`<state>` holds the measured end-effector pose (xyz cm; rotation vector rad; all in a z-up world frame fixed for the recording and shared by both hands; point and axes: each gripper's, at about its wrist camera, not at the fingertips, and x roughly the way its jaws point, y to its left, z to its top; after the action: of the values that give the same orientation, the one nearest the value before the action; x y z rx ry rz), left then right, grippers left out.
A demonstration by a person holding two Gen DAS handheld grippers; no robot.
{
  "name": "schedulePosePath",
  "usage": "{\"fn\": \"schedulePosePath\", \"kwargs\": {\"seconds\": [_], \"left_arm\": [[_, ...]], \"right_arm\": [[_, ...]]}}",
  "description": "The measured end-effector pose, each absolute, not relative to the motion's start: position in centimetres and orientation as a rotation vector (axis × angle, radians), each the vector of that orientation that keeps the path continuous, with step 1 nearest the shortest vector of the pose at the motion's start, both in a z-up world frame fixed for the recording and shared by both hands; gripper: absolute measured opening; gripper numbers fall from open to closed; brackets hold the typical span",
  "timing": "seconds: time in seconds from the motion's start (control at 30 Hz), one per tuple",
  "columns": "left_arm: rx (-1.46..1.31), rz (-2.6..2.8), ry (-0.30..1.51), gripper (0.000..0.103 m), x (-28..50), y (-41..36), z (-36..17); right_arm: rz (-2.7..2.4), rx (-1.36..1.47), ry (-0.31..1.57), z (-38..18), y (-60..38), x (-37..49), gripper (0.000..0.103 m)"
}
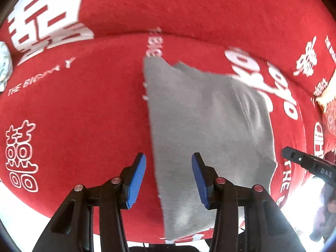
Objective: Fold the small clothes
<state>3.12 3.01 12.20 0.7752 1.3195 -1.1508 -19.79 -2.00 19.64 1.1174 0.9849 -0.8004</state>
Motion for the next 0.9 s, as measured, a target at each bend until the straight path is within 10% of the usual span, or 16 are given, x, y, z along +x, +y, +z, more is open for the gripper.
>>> {"fn": "schedulePosePath", "kwargs": {"seconds": [0.9], "left_arm": [[0.863, -0.944, 1.398, 0.073, 3.1, 3.6, 9.0]], "right_arm": [[-0.87, 1.219, 1.19, 14.7, -2.1, -18.3, 0.013]]}}
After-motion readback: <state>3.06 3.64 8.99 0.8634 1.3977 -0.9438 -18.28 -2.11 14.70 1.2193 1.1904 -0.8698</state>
